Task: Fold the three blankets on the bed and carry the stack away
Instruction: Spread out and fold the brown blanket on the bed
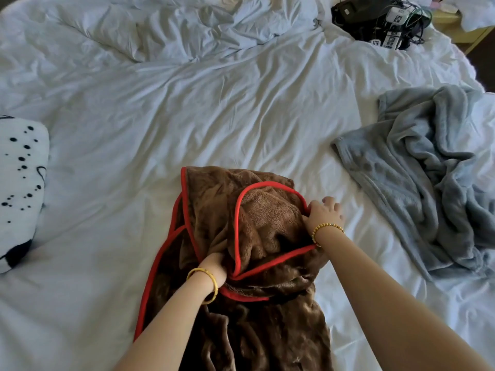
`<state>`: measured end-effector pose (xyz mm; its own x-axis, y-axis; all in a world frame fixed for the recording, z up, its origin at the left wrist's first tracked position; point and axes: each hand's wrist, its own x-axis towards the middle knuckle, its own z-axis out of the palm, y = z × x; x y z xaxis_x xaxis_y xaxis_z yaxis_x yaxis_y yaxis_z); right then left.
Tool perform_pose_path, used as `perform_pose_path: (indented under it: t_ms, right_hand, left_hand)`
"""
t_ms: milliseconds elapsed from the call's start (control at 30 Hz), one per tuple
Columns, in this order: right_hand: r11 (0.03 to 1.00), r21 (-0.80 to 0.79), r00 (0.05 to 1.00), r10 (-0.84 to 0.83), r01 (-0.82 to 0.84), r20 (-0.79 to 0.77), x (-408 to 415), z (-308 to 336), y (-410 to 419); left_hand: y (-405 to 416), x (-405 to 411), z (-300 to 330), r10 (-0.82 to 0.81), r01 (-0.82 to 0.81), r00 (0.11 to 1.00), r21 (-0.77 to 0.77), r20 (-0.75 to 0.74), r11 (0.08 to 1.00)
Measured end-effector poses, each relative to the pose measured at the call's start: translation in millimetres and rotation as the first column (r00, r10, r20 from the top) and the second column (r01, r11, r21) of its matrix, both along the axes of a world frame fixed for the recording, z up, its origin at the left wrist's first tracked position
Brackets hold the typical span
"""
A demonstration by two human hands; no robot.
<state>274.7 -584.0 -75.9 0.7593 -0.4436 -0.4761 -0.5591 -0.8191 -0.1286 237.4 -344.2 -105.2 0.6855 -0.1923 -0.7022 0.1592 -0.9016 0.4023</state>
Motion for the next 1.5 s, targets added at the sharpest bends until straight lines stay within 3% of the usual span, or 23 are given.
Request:
perform_pose_path:
  t_ms: [100,167,300,433,500,567,600,667,700,767,800,867,933,1000,1033,1100,1167,1267,1333,1433,1500]
  right_hand:
    - [0.961,0.231,0.985,-0.169,0.155,0.041,-11.9,-3.5,4.8]
    - [0.907,0.341,0.965,-0.264,0.247,0.004,-22.4,-3.4,10.8]
    - [0.85,0.429,0.952,-0.275,0.305,-0.133,-34.9,21.9,18.6]
    - [0.857,0.46,0.969,-0.165,0.233,-0.184,-21.6,77.6,28.5]
    - [0.836,0.523,0.986,-0.132,0.168,-0.106,-1.9,118.9,38.5]
    - [0.824,0.559,0.978,-0.184,0.096,0.103,30.0,176.5,52.5]
    - [0.796,0.601,0.927,-0.272,0.067,0.258,46.4,208.4,60.4]
    - [0.658,0.753,0.702,-0.541,0.012,0.462,76.0,283.2,73.0]
    - [0.595,0.803,0.573,-0.644,-0.043,0.508,86.7,322.8,76.4]
    - [0.607,0.774,0.348,-0.697,-0.178,0.627,97.5,395.3,78.5]
    - [0.639,0.734,0.262,-0.686,-0.231,0.679,100.7,423.4,77.6]
    - [0.693,0.676,0.209,-0.643,-0.249,0.737,101.2,457.3,76.3]
    - [0.691,0.698,0.329,-0.625,-0.189,0.708,96.2,461.6,78.0]
    - [0.694,0.718,0.555,-0.579,-0.05,0.598,85.2,436.6,82.7]
    - [0.676,0.737,0.62,-0.59,0.03,0.516,77.1,416.3,84.8]
    - [0.592,0.779,0.626,-0.691,0.205,0.361,50.3,370.0,92.9]
    - [0.449,0.829,0.541,-0.811,0.334,0.222,20.3,326.5,98.5]
    - [0.241,0.866,0.495,-0.869,0.438,-0.009,-11.7,278.5,98.5]
    - [0.168,0.852,0.584,-0.791,0.495,-0.183,-21.0,257.6,98.2]
    - [0.308,0.802,0.776,-0.565,0.512,-0.278,-24.8,242.7,99.9]
    - [0.434,0.736,0.824,-0.483,0.519,-0.297,-23.4,239.4,102.2]
  left_hand:
    - [21.2,-1.0,6.9,0.114,-0.132,0.988,-0.197,-0.101,0.972]
    - [32.3,3.7,16.9,0.105,-0.133,0.983,-0.195,-0.151,0.972]
    - [40.6,26.0,54.7,0.132,-0.142,0.984,-0.081,-0.12,0.987]
    - [51.9,58.7,120.4,0.302,-0.272,0.94,0.19,-0.156,0.943]
    - [53.4,82.0,166.7,0.502,-0.49,0.846,0.109,-0.176,0.865]
    - [52.6,113.0,226.7,0.576,-0.568,0.818,-0.162,0.0,0.807]
    - [52.7,129.1,259.2,0.617,-0.558,0.774,-0.31,0.142,0.77]
    - [59.0,155.8,336.0,0.761,-0.51,0.557,-0.587,0.332,0.629]
    - [62.9,166.6,372.5,0.852,-0.448,0.435,-0.751,0.29,0.485]
    - [78.1,177.7,435.6,0.953,-0.258,0.289,-0.952,0.085,0.164]
    - [87.8,179.4,459.4,0.97,-0.19,0.24,-0.978,0.041,0.088]
    - [107.7,179.3,490.4,0.976,-0.123,0.218,-0.991,0.016,0.044]
    - [122.5,179.9,494.5,0.965,-0.183,0.259,-0.978,0.048,0.098]
    - [137.7,177.5,471.9,0.925,-0.364,0.339,-0.882,0.173,0.299]
    - [143.9,173.8,452.8,0.89,-0.448,0.39,-0.796,0.235,0.406]
    - [150.4,157.3,406.4,0.856,-0.547,0.47,-0.691,0.213,0.472]
    - [152.2,131.6,359.8,0.882,-0.647,0.466,-0.655,0.064,0.39]
    - [157.3,101.5,300.9,0.906,-0.791,0.212,-0.609,-0.366,-0.061]
    - [160.9,89.6,277.5,0.895,-0.821,0.088,-0.541,-0.436,-0.183]
    - [154.3,84.3,259.5,0.906,-0.828,0.06,-0.528,-0.419,-0.19]
    - [143.8,87.6,251.1,0.909,-0.825,0.059,-0.533,-0.413,-0.189]
